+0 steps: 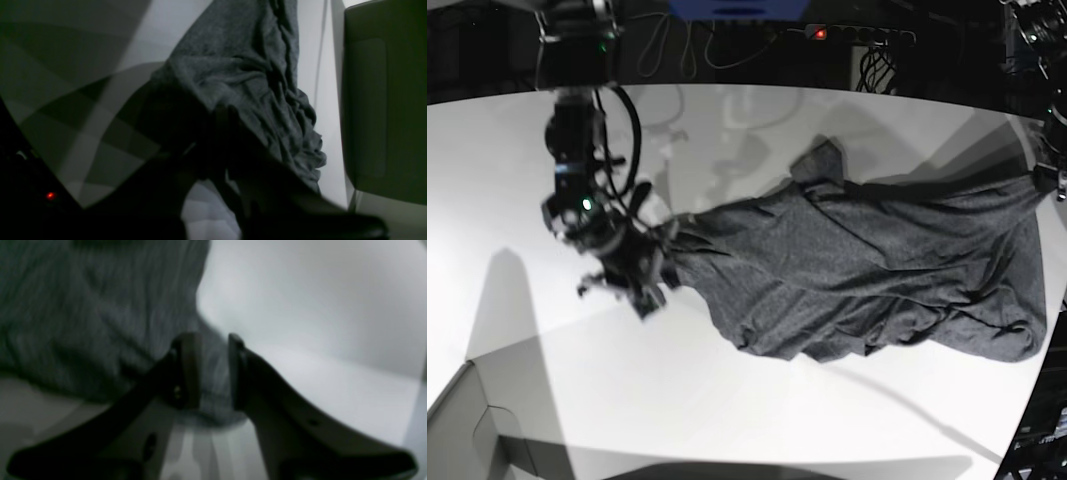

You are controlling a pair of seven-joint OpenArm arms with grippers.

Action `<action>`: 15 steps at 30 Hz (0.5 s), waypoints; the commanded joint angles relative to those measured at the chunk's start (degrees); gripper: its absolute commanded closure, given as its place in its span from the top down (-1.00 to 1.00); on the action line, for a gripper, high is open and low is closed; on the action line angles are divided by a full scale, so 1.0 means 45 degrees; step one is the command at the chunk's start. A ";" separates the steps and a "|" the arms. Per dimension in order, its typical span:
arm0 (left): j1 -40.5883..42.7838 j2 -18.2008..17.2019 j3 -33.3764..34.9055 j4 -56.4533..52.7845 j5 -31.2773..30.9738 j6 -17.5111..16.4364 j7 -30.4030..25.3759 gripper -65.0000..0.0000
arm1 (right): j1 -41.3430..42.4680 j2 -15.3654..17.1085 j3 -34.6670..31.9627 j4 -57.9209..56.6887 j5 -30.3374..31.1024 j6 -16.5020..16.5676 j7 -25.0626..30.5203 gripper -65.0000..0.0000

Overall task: Layout the t-shirt on the table in an organized manner, then fold the t-shirt properly
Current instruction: 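Grasp a shirt corner with the right gripper and drag it away from the left gripper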

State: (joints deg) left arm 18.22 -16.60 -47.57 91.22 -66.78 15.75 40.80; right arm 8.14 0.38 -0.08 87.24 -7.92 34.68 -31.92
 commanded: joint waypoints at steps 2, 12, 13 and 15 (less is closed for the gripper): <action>0.0005 -0.0267 -0.0066 -0.0217 -0.0524 0.0242 0.0341 -1.00 | 0.0623 -0.0251 -0.0051 0.0081 0.0247 0.0021 0.0364 -0.27; 0.0025 -0.0208 -0.0046 -0.0921 -0.0524 0.0242 0.0341 -1.00 | 0.3319 -0.1150 -0.0247 -0.4452 0.0247 0.0021 0.0676 0.16; 0.0025 -0.0208 -0.0027 -0.0921 -0.0524 0.0242 0.0341 -1.00 | 0.3592 -0.1169 -0.0227 -0.4862 0.0247 0.0021 0.0911 0.16; 0.0025 -0.0208 -0.0046 -0.0921 -0.0524 0.0242 0.0341 -1.00 | 0.4159 -0.1169 -0.0227 -0.5819 0.0247 0.0021 0.1516 0.16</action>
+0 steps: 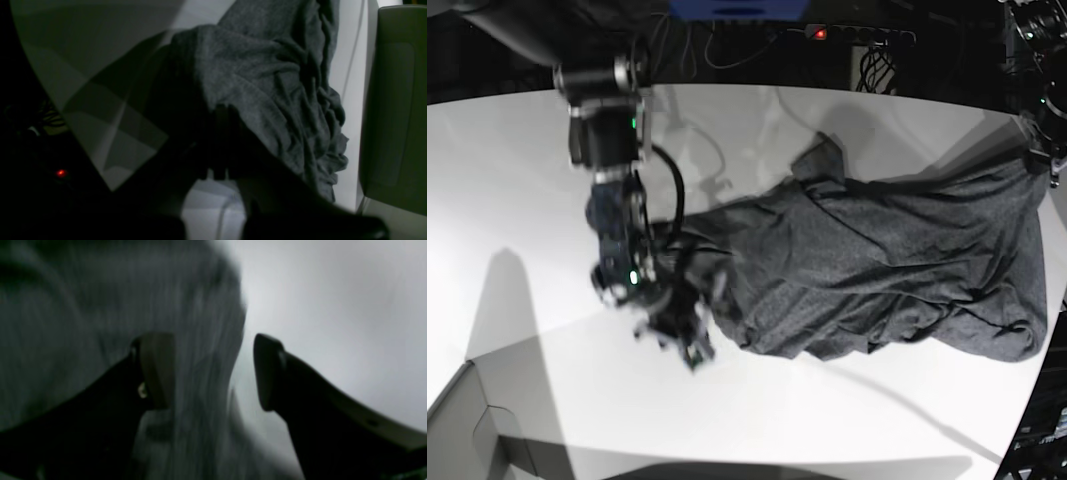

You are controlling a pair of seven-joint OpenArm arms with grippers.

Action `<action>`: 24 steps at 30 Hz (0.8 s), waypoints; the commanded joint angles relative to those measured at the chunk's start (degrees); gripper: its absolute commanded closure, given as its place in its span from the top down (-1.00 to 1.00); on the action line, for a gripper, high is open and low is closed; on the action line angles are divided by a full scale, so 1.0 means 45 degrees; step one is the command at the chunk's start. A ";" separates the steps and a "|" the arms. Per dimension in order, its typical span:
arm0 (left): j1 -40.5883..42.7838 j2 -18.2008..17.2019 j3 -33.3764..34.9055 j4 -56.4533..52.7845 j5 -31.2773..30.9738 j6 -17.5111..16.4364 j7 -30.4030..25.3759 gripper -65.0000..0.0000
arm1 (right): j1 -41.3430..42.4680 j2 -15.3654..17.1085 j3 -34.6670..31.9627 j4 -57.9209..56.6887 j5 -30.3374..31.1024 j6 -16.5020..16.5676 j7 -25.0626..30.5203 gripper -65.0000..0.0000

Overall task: Layout the t-shirt on the table in an organized manner, then fold the t-shirt properly
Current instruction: 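Grasp a shirt corner with the right gripper and drag it away from the left gripper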

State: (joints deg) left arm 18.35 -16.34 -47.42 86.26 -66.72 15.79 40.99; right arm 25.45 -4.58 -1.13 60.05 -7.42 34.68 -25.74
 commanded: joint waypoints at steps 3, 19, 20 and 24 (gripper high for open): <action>-0.0004 -0.0267 -0.0100 0.0182 -0.0539 0.0232 0.0297 -1.00 | 0.1191 -0.0067 0.0084 -0.1809 0.0135 0.0021 0.1177 0.16; 0.0211 -0.0306 -0.0119 0.0182 -0.0539 0.0232 0.0278 -1.00 | 0.2266 0.0011 0.0104 -0.5794 0.0135 -0.0038 0.3404 -0.48; 0.0211 -0.0325 -0.0119 0.0182 -0.0539 0.0232 0.0258 -1.00 | 0.2266 0.0031 0.0104 -0.5794 0.0135 -0.0057 0.3404 -0.71; 0.0211 -0.0404 -0.0158 0.0182 -0.0539 0.0232 0.0199 -1.00 | 0.2285 0.0500 0.0592 -0.5599 0.0115 -0.0253 0.3385 -1.00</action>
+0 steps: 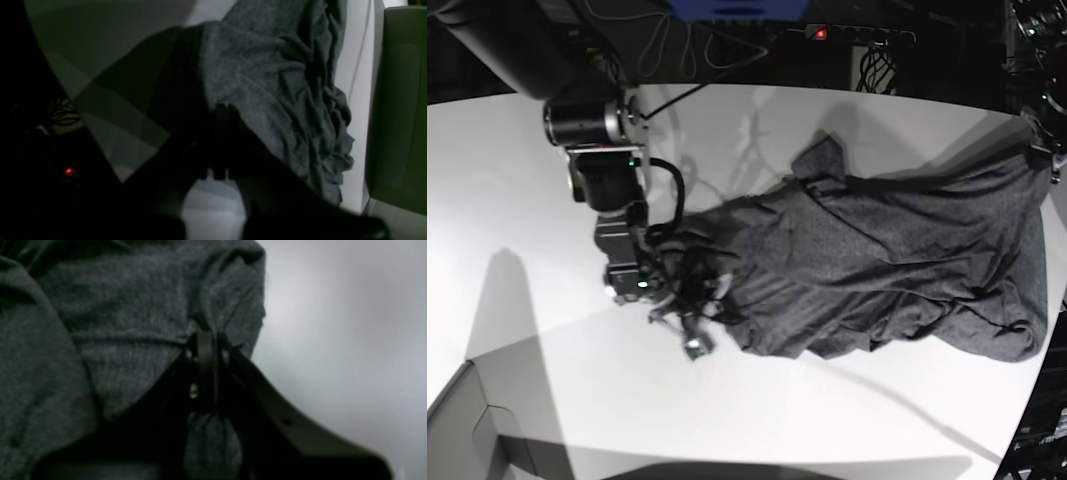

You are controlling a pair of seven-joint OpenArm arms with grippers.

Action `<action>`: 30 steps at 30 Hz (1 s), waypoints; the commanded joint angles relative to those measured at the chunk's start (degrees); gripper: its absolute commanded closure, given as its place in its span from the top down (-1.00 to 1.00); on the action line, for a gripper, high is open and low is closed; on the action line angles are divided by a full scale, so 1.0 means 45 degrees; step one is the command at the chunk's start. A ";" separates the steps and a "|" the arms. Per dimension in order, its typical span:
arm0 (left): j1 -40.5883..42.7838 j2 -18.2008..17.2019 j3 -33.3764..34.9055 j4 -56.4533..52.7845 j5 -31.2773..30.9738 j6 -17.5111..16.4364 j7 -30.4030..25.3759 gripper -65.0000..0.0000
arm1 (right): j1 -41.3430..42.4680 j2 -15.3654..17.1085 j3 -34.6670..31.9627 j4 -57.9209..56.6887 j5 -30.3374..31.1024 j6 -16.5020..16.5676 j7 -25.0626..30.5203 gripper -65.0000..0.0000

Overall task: Layout the t-shirt on the table in an organized manner, then fold the t-shirt properly
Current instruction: 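Grasp a shirt corner with the right gripper and drag it away from the left gripper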

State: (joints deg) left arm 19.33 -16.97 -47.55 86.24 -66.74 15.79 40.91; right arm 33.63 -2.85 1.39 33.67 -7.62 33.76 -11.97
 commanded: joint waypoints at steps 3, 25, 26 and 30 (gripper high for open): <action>0.0012 -0.0224 -0.0833 0.0304 -0.0573 0.0232 0.0336 -1.00 | -0.0215 0.0546 0.1225 0.1729 0.0159 -0.0420 0.0188 -1.00; -0.1551 0.0323 -0.3333 0.0284 -0.0553 0.0212 0.3188 -1.00 | -0.8127 0.0507 0.2358 1.3509 0.0101 -0.0440 -0.1394 -1.00; -0.1629 0.0323 -0.3333 0.0284 -0.0553 0.0212 0.3188 -1.00 | -0.8283 0.0624 0.2358 1.3353 0.0101 -0.0440 -0.1394 -1.00; -0.1688 0.0323 -0.3333 0.0284 -0.0553 0.0212 0.3188 -1.00 | -0.8576 0.0917 0.2475 1.3236 0.0081 -0.0459 -0.1394 -1.00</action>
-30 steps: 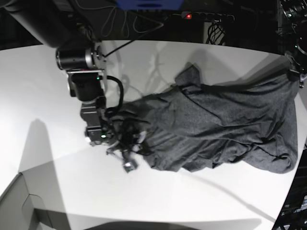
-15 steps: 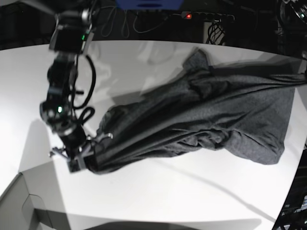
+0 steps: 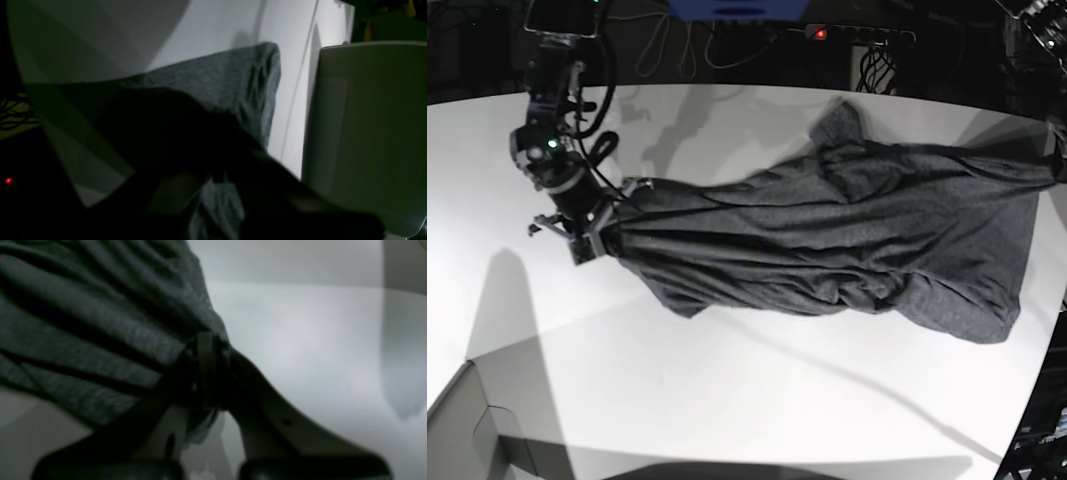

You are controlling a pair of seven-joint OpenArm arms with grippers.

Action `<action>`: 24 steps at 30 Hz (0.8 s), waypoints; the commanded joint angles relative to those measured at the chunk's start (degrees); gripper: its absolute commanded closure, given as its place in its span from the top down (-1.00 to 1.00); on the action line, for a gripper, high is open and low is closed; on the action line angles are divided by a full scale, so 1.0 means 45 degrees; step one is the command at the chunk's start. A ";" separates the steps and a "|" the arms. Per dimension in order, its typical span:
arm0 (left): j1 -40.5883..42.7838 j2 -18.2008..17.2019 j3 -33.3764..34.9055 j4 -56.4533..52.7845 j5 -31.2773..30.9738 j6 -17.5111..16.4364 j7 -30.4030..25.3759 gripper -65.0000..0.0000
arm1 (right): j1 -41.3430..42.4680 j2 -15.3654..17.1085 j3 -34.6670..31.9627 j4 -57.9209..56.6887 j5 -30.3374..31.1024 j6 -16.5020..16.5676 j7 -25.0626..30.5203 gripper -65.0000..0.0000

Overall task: Layout the t-shirt on the table in an organized manner, then fold the t-shirt properly
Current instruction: 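Grasp a shirt corner with the right gripper and drag it away from the left gripper, then regrasp the shirt hem with the right gripper and pull it outward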

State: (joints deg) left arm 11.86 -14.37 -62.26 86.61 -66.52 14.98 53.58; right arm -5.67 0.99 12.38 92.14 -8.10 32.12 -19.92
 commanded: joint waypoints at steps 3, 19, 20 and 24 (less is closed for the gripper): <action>-0.0046 -0.0255 -0.0064 0.0202 -0.0602 0.0392 0.0371 -1.00 | 0.0157 0.0160 0.0443 0.0262 0.0188 -0.0095 0.0374 -1.00; -0.0046 -0.0255 -0.0045 0.0202 -0.0602 0.0392 0.0371 -1.00 | 0.0450 0.0082 0.2084 0.0907 0.0266 0.0530 -0.2244 0.05; -0.0046 -0.0255 -0.0045 0.0202 -0.0602 0.0392 0.0371 -1.00 | 0.0411 0.0062 0.2084 0.1337 0.0266 0.0530 -0.2205 0.05; -0.0046 -0.0235 -0.0045 0.0202 -0.0602 0.0392 0.0371 -1.00 | 0.0528 -0.0114 0.2025 0.2802 0.0950 0.0550 -0.2283 0.06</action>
State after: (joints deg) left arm 11.75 -14.28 -62.15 86.61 -66.54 14.98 53.63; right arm -3.95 0.32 21.65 103.90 -4.54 34.04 -31.53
